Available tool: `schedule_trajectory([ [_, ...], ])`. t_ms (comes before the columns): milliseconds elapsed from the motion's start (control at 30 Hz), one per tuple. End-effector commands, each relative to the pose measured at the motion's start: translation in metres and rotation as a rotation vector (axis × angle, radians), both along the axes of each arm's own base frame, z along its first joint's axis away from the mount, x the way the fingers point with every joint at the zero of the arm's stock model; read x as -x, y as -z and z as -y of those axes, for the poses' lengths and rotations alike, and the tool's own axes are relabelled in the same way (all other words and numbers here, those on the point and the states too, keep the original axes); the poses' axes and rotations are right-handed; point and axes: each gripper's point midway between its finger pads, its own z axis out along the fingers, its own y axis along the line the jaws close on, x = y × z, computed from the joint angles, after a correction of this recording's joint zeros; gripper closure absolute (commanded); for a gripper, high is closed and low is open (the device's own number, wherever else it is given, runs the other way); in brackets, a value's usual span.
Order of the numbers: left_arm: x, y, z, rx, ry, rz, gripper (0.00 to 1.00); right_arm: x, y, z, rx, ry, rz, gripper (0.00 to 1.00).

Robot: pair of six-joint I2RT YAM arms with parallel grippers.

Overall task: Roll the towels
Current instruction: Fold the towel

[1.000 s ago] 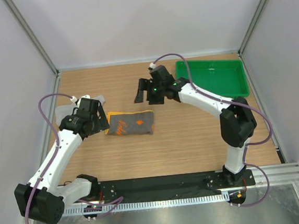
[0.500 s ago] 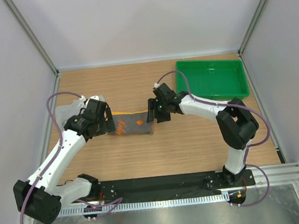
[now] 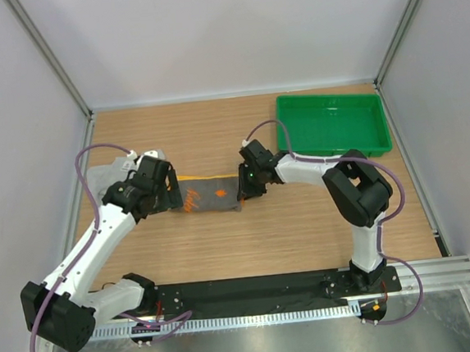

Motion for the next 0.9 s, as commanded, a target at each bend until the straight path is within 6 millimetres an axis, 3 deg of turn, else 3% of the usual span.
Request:
schedule_trajectory([
  [0, -0.003, 0.001, 0.001, -0.008, 0.006, 0.004, 0.17, 0.007, -0.008, 0.002, -0.011, -0.004, 0.02, 0.75],
  [167, -0.002, 0.002, 0.003, -0.009, 0.014, -0.003, 0.18, 0.049, -0.007, 0.018, 0.03, 0.011, -0.017, 0.8],
  [233, -0.003, 0.002, 0.004, -0.01, 0.018, -0.004, 0.19, 0.065, -0.015, 0.025, 0.041, 0.008, -0.016, 0.71],
  [267, -0.002, 0.003, 0.004, -0.015, 0.019, -0.011, 0.19, 0.068, -0.019, 0.027, 0.037, 0.015, -0.015, 0.61],
  [300, -0.004, 0.002, 0.003, -0.02, 0.013, -0.006, 0.19, 0.071, -0.031, 0.028, 0.021, 0.012, 0.005, 0.36],
  [367, -0.005, 0.001, 0.008, -0.027, 0.024, -0.007, 0.21, 0.078, -0.038, 0.041, 0.057, 0.009, 0.013, 0.18],
  [400, -0.003, 0.002, 0.007, -0.041, 0.019, -0.011, 0.21, 0.076, -0.055, 0.043, 0.042, 0.012, 0.054, 0.07],
  [433, -0.003, 0.003, 0.011, -0.046, 0.022, -0.012, 0.22, 0.077, -0.06, 0.053, 0.08, 0.021, 0.066, 0.03],
  [533, 0.005, 0.004, 0.034, -0.04, 0.064, 0.002, 0.23, 0.063, -0.085, 0.065, 0.11, 0.047, 0.167, 0.0],
  [600, 0.012, 0.009, 0.062, -0.006, 0.111, 0.013, 0.23, 0.05, -0.092, 0.071, 0.113, 0.061, 0.19, 0.0],
  [700, 0.027, 0.021, 0.102, 0.083, 0.162, -0.004, 0.23, 0.031, -0.087, 0.074, 0.1, 0.072, 0.183, 0.0],
  [733, 0.028, 0.019, 0.125, 0.167, 0.197, 0.003, 0.23, 0.024, -0.086, 0.069, 0.079, 0.067, 0.19, 0.01],
  [833, 0.039, 0.028, 0.166, 0.285, 0.245, -0.001, 0.23, 0.013, -0.078, 0.054, 0.036, 0.031, 0.161, 0.03],
  [867, 0.042, 0.033, 0.175, 0.304, 0.255, -0.017, 0.23, 0.011, -0.066, 0.05, 0.037, 0.018, 0.131, 0.04],
])
